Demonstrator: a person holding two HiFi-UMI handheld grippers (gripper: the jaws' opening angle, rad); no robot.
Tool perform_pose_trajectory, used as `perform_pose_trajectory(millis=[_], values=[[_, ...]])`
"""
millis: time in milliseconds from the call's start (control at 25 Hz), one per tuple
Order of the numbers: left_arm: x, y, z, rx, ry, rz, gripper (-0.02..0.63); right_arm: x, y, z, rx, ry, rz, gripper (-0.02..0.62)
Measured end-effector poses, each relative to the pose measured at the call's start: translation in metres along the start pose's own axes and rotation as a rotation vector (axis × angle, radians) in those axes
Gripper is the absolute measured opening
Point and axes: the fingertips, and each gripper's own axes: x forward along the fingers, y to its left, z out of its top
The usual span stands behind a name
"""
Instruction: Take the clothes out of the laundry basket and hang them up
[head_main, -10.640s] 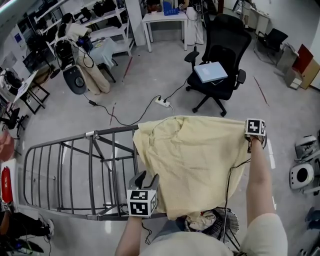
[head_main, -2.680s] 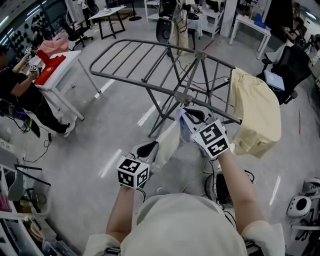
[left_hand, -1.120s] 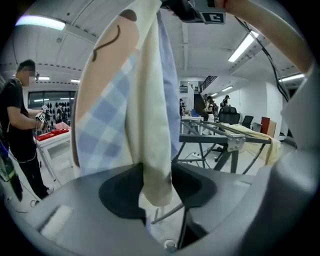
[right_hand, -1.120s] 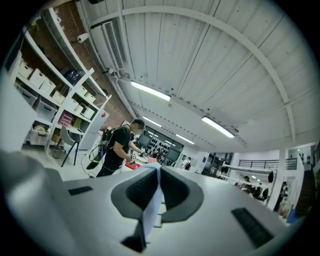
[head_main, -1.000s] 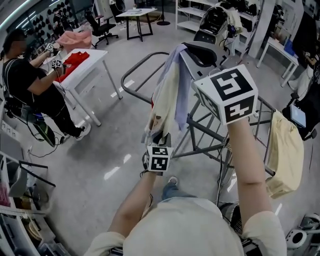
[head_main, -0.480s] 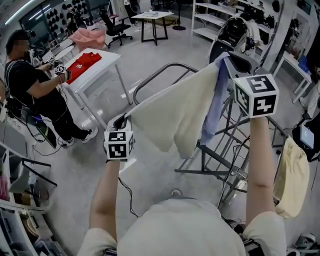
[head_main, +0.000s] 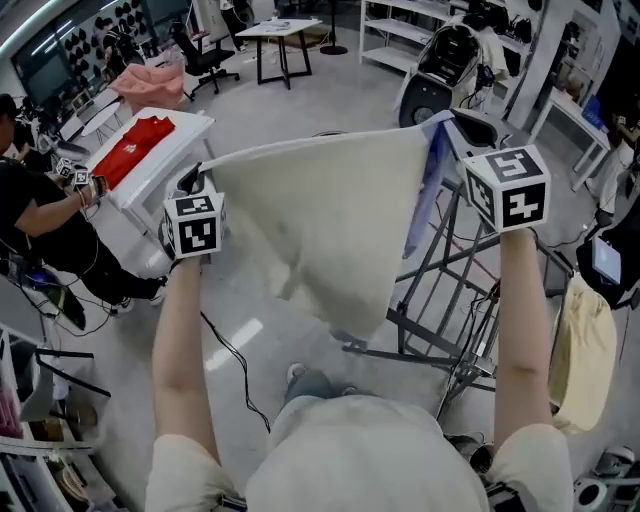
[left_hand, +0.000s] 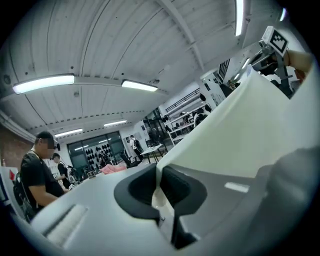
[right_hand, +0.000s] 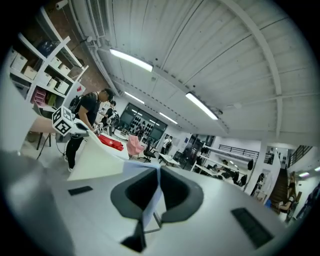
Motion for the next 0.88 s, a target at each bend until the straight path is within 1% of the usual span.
perform_pose_trajectory(millis=[120,240,320,440,560,680,800,880], values=[[0.053,0.002,0.03,0.066,-0.025,-0.017,0.02,0.021,-0.02,-0.013,0.007,0.043,-0.029,0.017],[0.109,-0.009,0.055,0.132,-0.045,-0.047,0.019,0.041,-0.043,-0.022,0.009,0.076,-0.078,0.018],[0.145,-0.017,0.073,0.149,-0.063,-0.079,0.019,0.055,-0.059,-0.026,0.001,0.1,-0.125,0.017],[0.192,-0.032,0.098,0.151,-0.104,-0.141,0.018,0.074,-0.085,-0.033,-0.002,0.142,-0.204,0.017],[0.225,-0.056,0.122,0.164,-0.151,-0.209,0.02,0.086,-0.118,-0.045,0.003,0.182,-0.281,0.017],[0.249,-0.087,0.142,0.192,-0.185,-0.263,0.02,0.094,-0.153,-0.066,0.014,0.22,-0.347,0.017],[0.27,-0.112,0.151,0.205,-0.203,-0.301,0.02,0.107,-0.178,-0.085,0.011,0.252,-0.397,0.017],[0.284,-0.123,0.152,0.207,-0.209,-0.323,0.02,0.118,-0.19,-0.095,-0.016,0.28,-0.424,0.018]])
